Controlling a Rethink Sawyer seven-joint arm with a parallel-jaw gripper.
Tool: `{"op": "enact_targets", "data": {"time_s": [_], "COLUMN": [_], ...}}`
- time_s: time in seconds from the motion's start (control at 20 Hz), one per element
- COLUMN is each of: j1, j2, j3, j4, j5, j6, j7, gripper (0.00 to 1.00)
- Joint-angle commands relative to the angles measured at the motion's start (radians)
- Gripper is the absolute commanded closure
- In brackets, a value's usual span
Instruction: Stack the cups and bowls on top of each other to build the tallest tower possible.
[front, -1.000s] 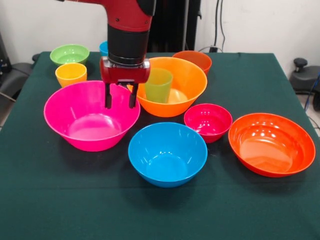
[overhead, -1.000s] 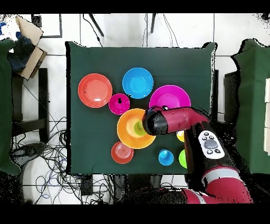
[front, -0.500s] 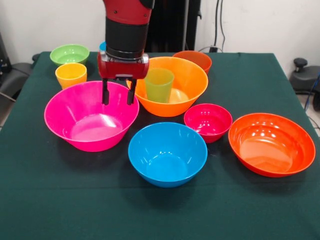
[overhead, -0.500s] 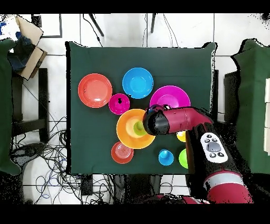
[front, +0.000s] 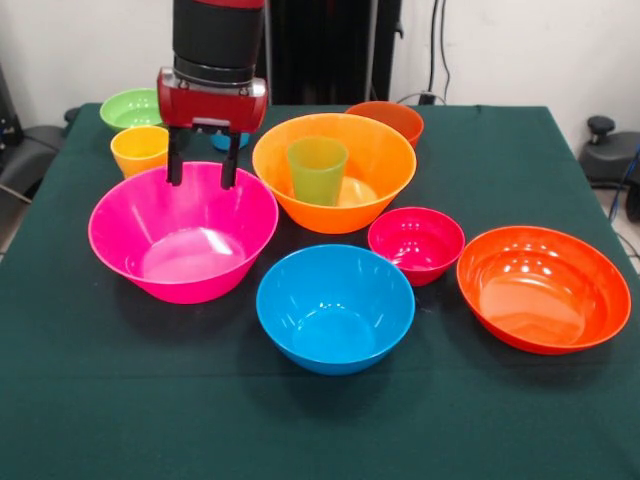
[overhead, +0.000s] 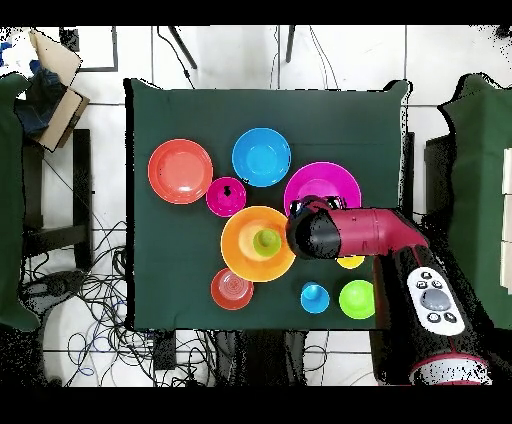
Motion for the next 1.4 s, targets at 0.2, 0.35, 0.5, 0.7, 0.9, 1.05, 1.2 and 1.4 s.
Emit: {"op": "enact_targets", "data": {"time_s": [0.2,0.35,0.5,0.7,0.9,1.05,1.2,1.4], "j1": [0.049,0.061,0.062,0.067,0.063,0.071,0.088,0.105], "j2": [0.033,0.004,-0.029,-0.027,-0.040,-0.030,-0.016,-0.015], "j3": [0.075,0.065,0.066,0.063,0.066,0.061,0.048,0.038], "j4": [0.017,0.038,0.069,0.072,0.077,0.068,0.050,0.045], "j5": [-0.003,0.008,0.024,0.029,0.039,0.038,0.037,0.043], "j6": [0.018,0.030,0.046,0.039,0.052,0.047,0.047,0.049], "j7": [0.024,0.036,0.037,0.045,0.035,0.040,0.049,0.059], "gripper": [0.00,0.00,0.00,0.00,0.00,0.00,0.00,0.00]}}
